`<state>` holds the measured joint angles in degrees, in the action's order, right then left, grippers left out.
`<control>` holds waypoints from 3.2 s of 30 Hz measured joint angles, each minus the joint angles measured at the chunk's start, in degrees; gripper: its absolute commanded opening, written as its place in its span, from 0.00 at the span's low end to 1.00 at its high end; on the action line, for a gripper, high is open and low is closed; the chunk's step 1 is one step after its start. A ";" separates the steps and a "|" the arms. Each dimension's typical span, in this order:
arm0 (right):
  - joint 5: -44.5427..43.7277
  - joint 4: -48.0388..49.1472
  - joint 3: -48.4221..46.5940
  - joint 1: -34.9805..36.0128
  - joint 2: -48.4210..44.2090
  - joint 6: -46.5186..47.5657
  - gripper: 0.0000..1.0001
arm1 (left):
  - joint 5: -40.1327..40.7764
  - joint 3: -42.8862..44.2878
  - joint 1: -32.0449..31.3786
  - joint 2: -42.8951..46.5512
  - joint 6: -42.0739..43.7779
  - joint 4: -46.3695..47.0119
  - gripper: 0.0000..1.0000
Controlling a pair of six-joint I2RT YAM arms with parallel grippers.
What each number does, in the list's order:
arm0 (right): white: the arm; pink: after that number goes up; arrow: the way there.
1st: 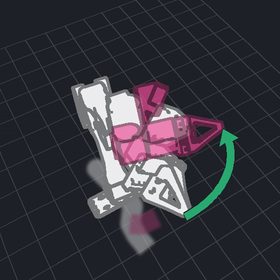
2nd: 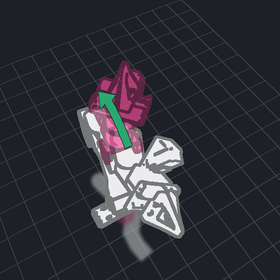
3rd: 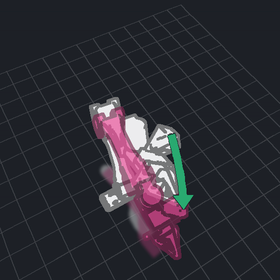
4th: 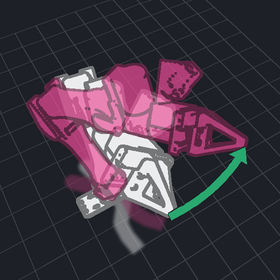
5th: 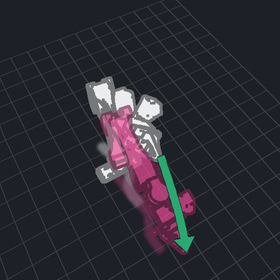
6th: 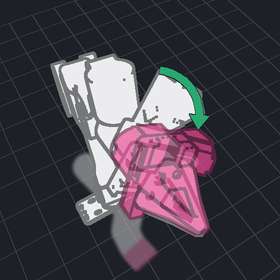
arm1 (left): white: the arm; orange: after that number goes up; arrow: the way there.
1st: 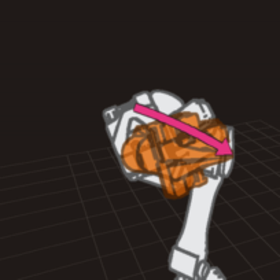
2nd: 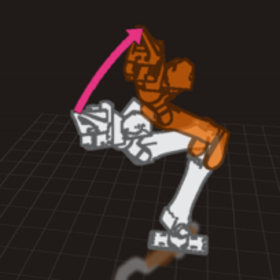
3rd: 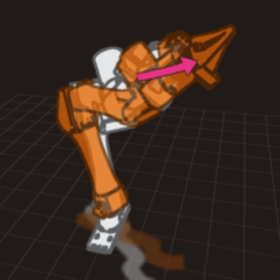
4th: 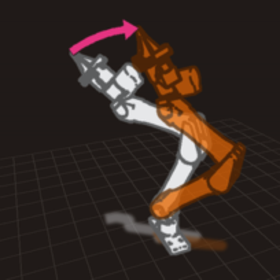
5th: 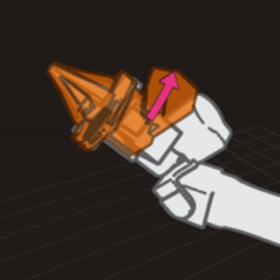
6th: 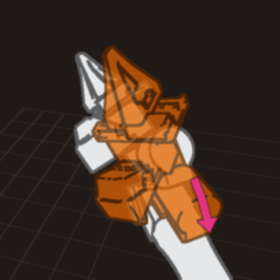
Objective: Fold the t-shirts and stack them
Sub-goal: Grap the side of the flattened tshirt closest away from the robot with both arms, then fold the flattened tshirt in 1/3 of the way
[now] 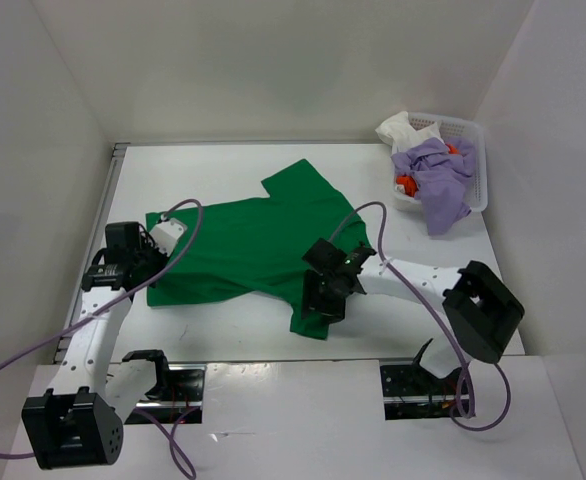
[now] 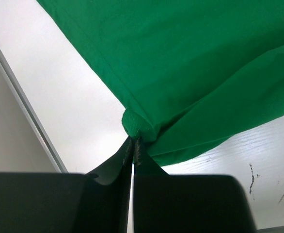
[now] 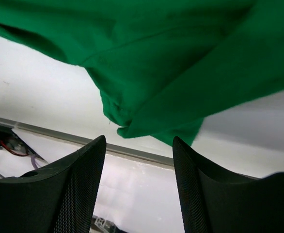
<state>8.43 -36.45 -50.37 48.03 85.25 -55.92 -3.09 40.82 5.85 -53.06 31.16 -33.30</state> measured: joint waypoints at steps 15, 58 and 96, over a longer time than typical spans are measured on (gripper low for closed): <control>0.09 2.62 -1.49 0.66 5.51 -0.42 0.00 | -0.59 0.00 0.00 1.22 0.11 -0.90 0.00; 5.31 -10.73 -8.20 -32.89 -4.28 13.88 0.00 | 10.23 0.90 -0.46 -9.18 0.46 0.04 0.00; 0.42 -2.27 -30.99 -36.20 21.92 26.62 0.50 | 22.73 13.03 2.82 -33.48 -14.71 9.64 0.65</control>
<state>8.84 -38.72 -81.36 11.84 107.18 -29.30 19.64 53.84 8.67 -86.54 16.45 -23.66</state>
